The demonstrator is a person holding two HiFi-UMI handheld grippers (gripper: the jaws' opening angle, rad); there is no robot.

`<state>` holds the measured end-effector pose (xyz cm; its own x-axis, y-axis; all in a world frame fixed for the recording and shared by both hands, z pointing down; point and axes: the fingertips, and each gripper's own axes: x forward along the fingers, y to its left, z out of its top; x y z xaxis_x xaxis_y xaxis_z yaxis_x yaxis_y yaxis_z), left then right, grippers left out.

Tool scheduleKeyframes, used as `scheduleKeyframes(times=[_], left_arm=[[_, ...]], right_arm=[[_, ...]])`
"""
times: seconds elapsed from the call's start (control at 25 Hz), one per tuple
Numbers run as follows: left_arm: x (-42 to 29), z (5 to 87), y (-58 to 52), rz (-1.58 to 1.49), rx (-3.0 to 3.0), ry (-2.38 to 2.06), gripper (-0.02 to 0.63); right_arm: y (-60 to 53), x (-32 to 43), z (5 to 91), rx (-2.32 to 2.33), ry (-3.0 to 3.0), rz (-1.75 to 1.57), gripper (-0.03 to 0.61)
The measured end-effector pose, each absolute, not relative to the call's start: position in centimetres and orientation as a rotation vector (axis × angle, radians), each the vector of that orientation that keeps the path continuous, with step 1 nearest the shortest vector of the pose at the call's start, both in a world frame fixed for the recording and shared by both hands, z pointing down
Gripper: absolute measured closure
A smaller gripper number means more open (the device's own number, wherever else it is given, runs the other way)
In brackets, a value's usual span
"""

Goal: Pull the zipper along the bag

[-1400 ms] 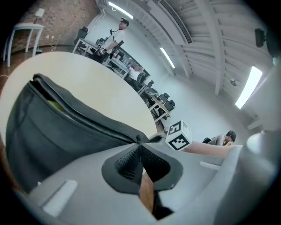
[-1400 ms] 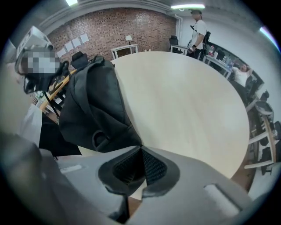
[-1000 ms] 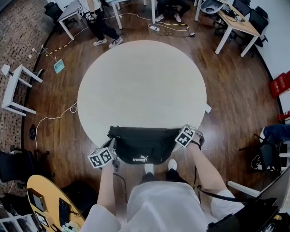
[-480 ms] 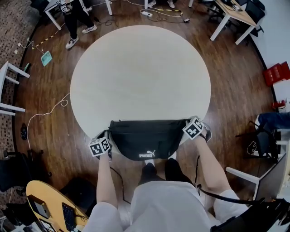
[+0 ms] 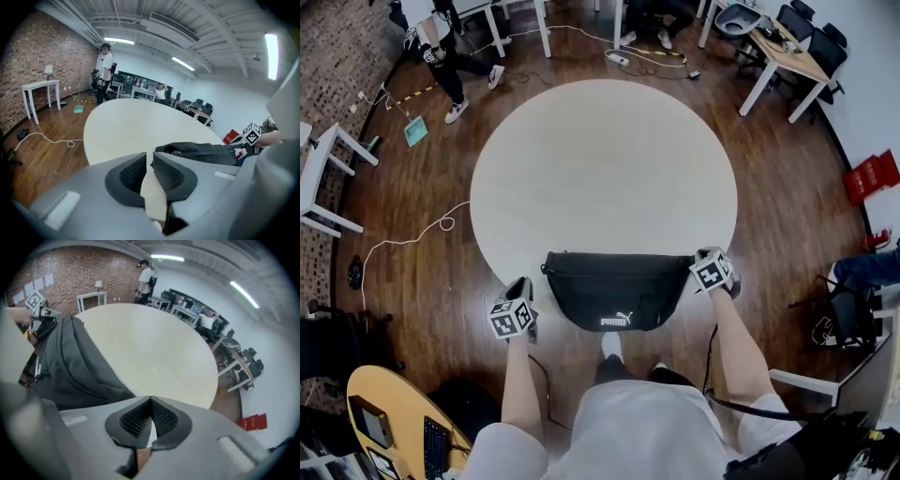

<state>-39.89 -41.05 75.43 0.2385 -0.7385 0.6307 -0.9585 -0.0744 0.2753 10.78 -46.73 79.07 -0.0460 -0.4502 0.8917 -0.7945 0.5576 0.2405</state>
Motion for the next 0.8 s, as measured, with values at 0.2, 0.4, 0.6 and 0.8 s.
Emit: scheduleKeyframes(times=[0.2,0.4,0.6,0.8], left_arm=[[-40.4,68.6,-39.1,0.363,1.982,-1.67,0.598],[-31.5,59.3,-34.3,0.219,2.255,-1.662,0.598],[-18.8,51.8,-26.3,0.113,2.535,-1.614,0.597],[-7.0,48.9,-12.9,0.041,2.629,-1.554,0.597]], right_arm=[[-46.8,10.1,70.5,1.303,-1.911,0.361,0.591],[-38.8,6.0,60.4,1.387,-2.294,0.274,0.591],[-27.0,5.3,53.0,1.416,-2.567,0.163,0.591],[-13.4,8.7,51.6,1.483,-2.641,0.24,0.591]])
